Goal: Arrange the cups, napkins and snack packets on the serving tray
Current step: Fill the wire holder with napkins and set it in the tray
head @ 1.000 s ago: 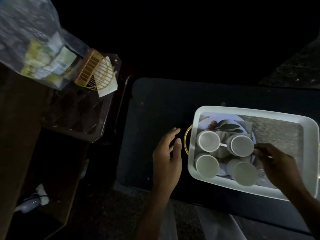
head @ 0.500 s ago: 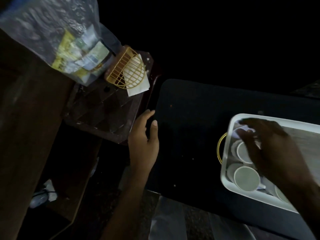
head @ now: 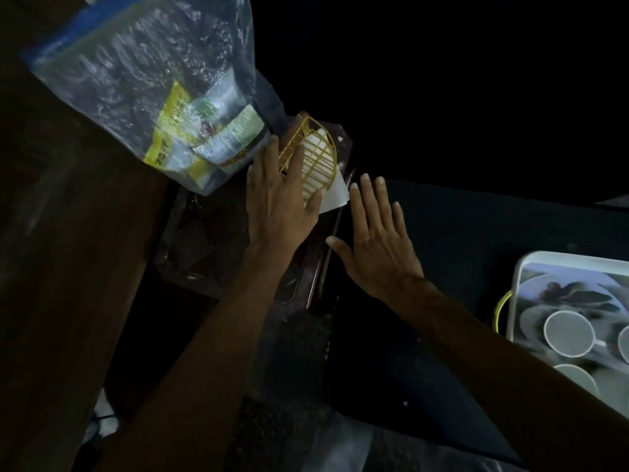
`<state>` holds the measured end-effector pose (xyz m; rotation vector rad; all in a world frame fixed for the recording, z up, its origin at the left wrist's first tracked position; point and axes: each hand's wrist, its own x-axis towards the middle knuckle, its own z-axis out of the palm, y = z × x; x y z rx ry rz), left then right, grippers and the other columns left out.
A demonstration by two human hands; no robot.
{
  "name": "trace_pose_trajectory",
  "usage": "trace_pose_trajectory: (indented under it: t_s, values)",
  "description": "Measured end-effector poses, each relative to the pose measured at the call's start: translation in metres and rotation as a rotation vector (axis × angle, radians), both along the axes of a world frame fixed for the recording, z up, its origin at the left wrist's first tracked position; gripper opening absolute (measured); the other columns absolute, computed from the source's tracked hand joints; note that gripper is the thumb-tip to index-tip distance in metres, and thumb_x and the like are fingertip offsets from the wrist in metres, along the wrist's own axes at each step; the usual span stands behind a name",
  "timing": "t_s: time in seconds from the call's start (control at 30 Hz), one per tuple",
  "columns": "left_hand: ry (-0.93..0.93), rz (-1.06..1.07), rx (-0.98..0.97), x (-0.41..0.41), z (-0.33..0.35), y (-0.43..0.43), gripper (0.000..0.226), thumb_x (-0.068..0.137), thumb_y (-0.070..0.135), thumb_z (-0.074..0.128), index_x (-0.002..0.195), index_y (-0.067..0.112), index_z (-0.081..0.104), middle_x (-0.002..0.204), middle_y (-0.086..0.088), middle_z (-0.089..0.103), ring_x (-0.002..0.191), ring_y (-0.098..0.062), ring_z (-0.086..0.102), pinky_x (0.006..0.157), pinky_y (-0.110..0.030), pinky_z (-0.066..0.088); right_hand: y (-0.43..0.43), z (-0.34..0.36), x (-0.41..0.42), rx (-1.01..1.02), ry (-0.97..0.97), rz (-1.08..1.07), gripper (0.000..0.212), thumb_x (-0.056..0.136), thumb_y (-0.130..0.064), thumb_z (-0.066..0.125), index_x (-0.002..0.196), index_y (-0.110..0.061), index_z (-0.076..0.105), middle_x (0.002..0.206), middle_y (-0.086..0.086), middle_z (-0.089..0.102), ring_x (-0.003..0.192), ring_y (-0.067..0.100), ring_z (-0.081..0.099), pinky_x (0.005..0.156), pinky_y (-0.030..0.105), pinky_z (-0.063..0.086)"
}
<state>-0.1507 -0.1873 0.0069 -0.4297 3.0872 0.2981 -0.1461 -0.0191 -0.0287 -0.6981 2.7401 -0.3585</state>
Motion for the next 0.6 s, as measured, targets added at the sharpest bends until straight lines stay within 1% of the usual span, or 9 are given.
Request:
trace_pose_trajectory:
  t_s: [0.1,0.17,0.23,0.3,0.37,0.43,0.5,0.53,0.6]
  values:
    - [-0.046,-0.046,-0.004,-0.014,-0.010,-0.011,0.087,0.088,0.051,0.066,0.158,0.021,0.024,0.165,-0.022,0.017,0.153,-0.037,0.018,0.122,-0.051,0.025,-0.014,-0.005,-0.001,0.028,-0.013,-0.024,0.084,0.098,-0.064,0.020,0.155,-0.009,-0.007,0.164,0.011,-0.014,0.151,0.027,-0.016,0.122,0.053,0.009]
    - [-0.067,-0.067,-0.008,-0.020,-0.017,-0.015,0.093,0.084,0.055,0.069,0.158,0.022,0.023,0.164,-0.020,0.018,0.151,-0.036,0.023,0.120,-0.050,0.030,-0.019,-0.006,-0.002,0.040,-0.026,-0.036,0.083,0.098,-0.063,0.022,0.155,-0.010,-0.008,0.164,0.011,-0.014,0.150,0.027,-0.016,0.122,0.053,0.009]
    - [-0.048,-0.066,-0.011,-0.024,-0.020,-0.019,0.097,0.078,0.057,0.074,0.155,0.022,0.028,0.161,-0.018,0.025,0.147,-0.034,0.033,0.114,-0.048,0.040,-0.021,-0.006,-0.003,0.033,-0.036,-0.045,0.083,0.098,-0.063,0.023,0.155,-0.010,-0.007,0.164,0.011,-0.013,0.151,0.027,-0.015,0.122,0.053,0.010]
    - [-0.007,-0.070,-0.006,-0.026,-0.021,-0.022,0.095,0.075,0.059,0.076,0.152,0.020,0.034,0.157,-0.016,0.032,0.141,-0.032,0.041,0.104,-0.048,0.049,-0.023,-0.006,-0.004,-0.001,-0.045,-0.070,0.083,0.098,-0.062,0.026,0.156,-0.010,-0.004,0.164,0.011,-0.010,0.151,0.026,-0.014,0.122,0.053,0.010]
    - [0.026,-0.081,0.017,-0.025,-0.020,-0.024,0.092,0.075,0.058,0.074,0.150,0.019,0.037,0.155,-0.014,0.036,0.139,-0.030,0.044,0.099,-0.047,0.053,-0.024,-0.004,-0.006,-0.050,-0.056,-0.108,0.083,0.098,-0.062,0.027,0.156,-0.010,-0.001,0.165,0.010,-0.007,0.152,0.024,-0.012,0.123,0.051,0.011]
    - [0.059,-0.067,0.077,-0.022,-0.016,-0.026,0.092,0.074,0.061,0.070,0.150,0.019,0.040,0.153,-0.013,0.040,0.138,-0.029,0.046,0.097,-0.045,0.054,-0.025,0.000,-0.008,-0.150,-0.071,-0.173,0.082,0.098,-0.060,0.031,0.156,-0.009,0.004,0.165,0.010,-0.002,0.152,0.023,-0.009,0.123,0.048,0.012]
    - [0.117,-0.043,0.154,-0.016,-0.011,-0.027,0.093,0.070,0.063,0.067,0.148,0.019,0.044,0.150,-0.010,0.044,0.136,-0.026,0.048,0.095,-0.039,0.052,-0.026,0.007,-0.011,-0.319,-0.084,-0.288,0.076,0.100,-0.052,0.039,0.155,-0.007,0.014,0.164,0.012,0.009,0.153,0.022,0.001,0.123,0.043,0.019]
    - [0.152,-0.024,0.200,-0.011,-0.009,-0.027,0.092,0.069,0.062,0.069,0.147,0.019,0.046,0.150,-0.008,0.045,0.136,-0.024,0.048,0.097,-0.031,0.049,-0.026,0.012,-0.012,-0.425,-0.081,-0.363,0.070,0.100,-0.047,0.043,0.153,-0.006,0.021,0.162,0.012,0.017,0.151,0.021,0.011,0.121,0.039,0.025]
    - [0.221,0.044,0.320,0.001,-0.003,-0.026,0.088,0.069,0.059,0.075,0.144,0.020,0.051,0.149,-0.005,0.047,0.136,-0.018,0.046,0.101,-0.010,0.033,-0.026,0.023,-0.014,-0.649,-0.066,-0.524,0.057,0.101,-0.039,0.047,0.147,-0.006,0.035,0.151,0.010,0.037,0.139,0.015,0.037,0.111,0.030,0.040]
